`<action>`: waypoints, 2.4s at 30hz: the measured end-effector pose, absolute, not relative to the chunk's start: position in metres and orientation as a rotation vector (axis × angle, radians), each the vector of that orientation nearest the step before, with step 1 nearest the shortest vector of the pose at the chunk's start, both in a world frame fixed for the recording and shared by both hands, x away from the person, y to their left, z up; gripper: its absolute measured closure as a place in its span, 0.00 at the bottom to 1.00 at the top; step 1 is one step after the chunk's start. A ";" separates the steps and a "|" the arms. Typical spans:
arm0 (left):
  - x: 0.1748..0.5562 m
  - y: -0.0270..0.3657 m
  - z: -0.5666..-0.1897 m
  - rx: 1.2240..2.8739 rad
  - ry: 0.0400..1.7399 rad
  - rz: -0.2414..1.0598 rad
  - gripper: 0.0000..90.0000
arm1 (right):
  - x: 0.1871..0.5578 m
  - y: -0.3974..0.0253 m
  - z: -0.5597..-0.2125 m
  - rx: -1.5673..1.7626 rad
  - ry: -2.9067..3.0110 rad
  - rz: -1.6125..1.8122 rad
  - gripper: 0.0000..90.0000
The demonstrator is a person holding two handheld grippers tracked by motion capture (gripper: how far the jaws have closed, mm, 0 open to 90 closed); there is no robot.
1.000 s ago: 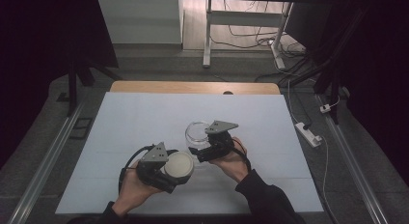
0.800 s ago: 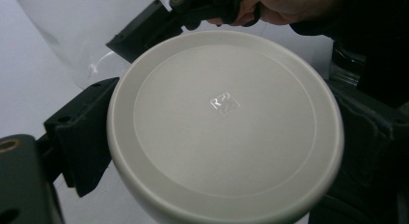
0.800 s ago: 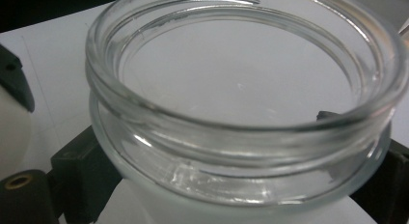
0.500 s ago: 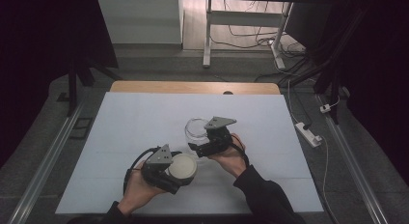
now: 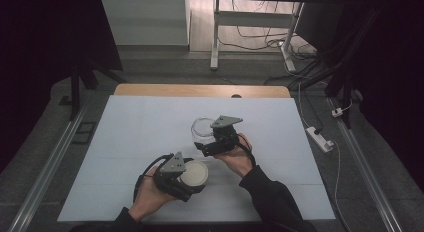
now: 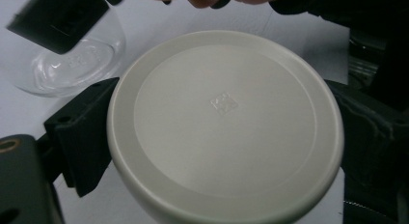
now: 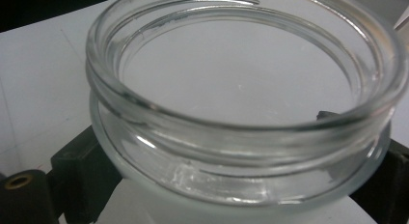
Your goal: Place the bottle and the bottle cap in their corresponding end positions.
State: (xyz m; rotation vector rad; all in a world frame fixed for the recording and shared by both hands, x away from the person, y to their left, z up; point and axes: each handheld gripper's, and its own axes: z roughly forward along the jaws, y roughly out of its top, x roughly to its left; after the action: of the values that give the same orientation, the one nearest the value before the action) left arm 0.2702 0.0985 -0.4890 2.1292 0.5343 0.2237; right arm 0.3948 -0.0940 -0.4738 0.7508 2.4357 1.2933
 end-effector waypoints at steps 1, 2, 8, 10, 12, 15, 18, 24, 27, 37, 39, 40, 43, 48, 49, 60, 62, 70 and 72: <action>0.270 0.098 -0.489 2.129 0.534 0.224 0.09 | 0.395 -0.094 -0.474 0.751 2.436 1.293 0.08; 0.271 0.097 -0.490 2.131 0.536 0.224 0.09 | 0.398 -0.094 -0.474 0.757 2.430 1.294 0.08; 0.277 0.091 -0.496 2.140 0.536 0.224 0.09 | 0.406 -0.091 -0.475 0.762 2.424 1.286 0.08; 0.279 0.089 -0.498 2.140 0.542 0.225 0.09 | 0.410 -0.090 -0.476 0.762 2.422 1.281 0.08; 0.283 0.088 -0.501 2.138 0.551 0.224 0.09 | 0.413 -0.089 -0.477 0.770 2.420 1.281 0.08; 0.287 0.087 -0.504 2.134 0.564 0.219 0.09 | 0.417 -0.088 -0.478 0.773 2.416 1.277 0.08; 0.290 0.086 -0.506 2.135 0.569 0.212 0.09 | 0.422 -0.086 -0.478 0.775 2.410 1.277 0.08; 0.296 0.084 -0.513 2.148 0.590 0.212 0.09 | 0.432 -0.083 -0.478 0.783 2.400 1.278 0.08; 0.298 0.083 -0.516 2.154 0.599 0.220 0.09 | 0.435 -0.081 -0.479 0.786 2.398 1.278 0.08; 0.306 0.079 -0.524 2.171 0.609 0.225 0.09 | 0.449 -0.075 -0.487 0.791 2.397 1.257 0.08; 0.308 0.077 -0.525 2.179 0.609 0.223 0.09 | 0.451 -0.074 -0.489 0.793 2.400 1.250 0.08; 0.309 0.077 -0.526 2.178 0.613 0.220 0.09 | 0.452 -0.074 -0.490 0.793 2.399 1.246 0.08; 0.313 0.074 -0.529 2.187 0.620 0.211 0.09 | 0.455 -0.073 -0.492 0.800 2.398 1.243 0.08; 0.318 0.070 -0.533 2.209 0.626 0.201 0.09 | 0.460 -0.072 -0.496 0.807 2.395 1.235 0.08; 0.318 0.070 -0.534 2.218 0.626 0.204 0.09 | 0.460 -0.072 -0.497 0.811 2.395 1.234 0.08; 0.322 0.063 -0.541 2.290 0.617 0.213 0.09 | 0.466 -0.069 -0.508 0.815 2.403 1.213 0.08; 0.323 0.062 -0.542 2.308 0.612 0.217 0.09 | 0.467 -0.069 -0.510 0.807 2.403 1.207 0.07; 0.326 0.060 -0.543 2.344 0.613 0.194 0.08 | 0.468 -0.071 -0.510 0.826 2.419 1.211 0.07; 0.327 0.060 -0.543 2.348 0.608 0.193 0.08 | 0.467 -0.071 -0.510 0.820 2.428 1.195 0.07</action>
State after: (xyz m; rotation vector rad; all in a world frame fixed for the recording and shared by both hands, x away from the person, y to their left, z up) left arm 0.3266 0.0604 -0.5426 2.3478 0.6084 0.1932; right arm 0.4667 -0.0710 -0.5102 0.8202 2.4276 1.1948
